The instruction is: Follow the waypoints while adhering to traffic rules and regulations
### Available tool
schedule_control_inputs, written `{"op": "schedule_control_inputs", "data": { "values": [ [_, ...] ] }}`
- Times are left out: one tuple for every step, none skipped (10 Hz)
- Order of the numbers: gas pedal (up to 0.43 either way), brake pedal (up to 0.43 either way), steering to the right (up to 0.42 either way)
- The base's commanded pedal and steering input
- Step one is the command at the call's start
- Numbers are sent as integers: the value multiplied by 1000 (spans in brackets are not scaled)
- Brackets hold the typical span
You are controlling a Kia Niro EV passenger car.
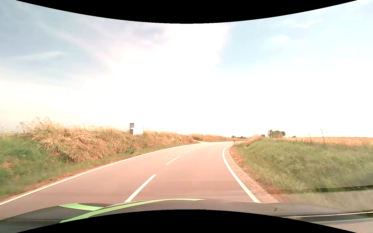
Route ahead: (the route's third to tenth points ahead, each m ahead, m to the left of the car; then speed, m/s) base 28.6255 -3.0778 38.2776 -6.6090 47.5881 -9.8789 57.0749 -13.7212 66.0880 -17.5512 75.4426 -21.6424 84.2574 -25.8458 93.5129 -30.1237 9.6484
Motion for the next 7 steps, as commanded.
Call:
{"op": "schedule_control_inputs", "data": {
  "values": [
    [421, 0, 42],
    [421, 0, 47],
    [421, 0, 52],
    [421, 0, 54],
    [421, 0, 55],
    [421, 0, 54],
    [421, 0, 55]
  ]
}}
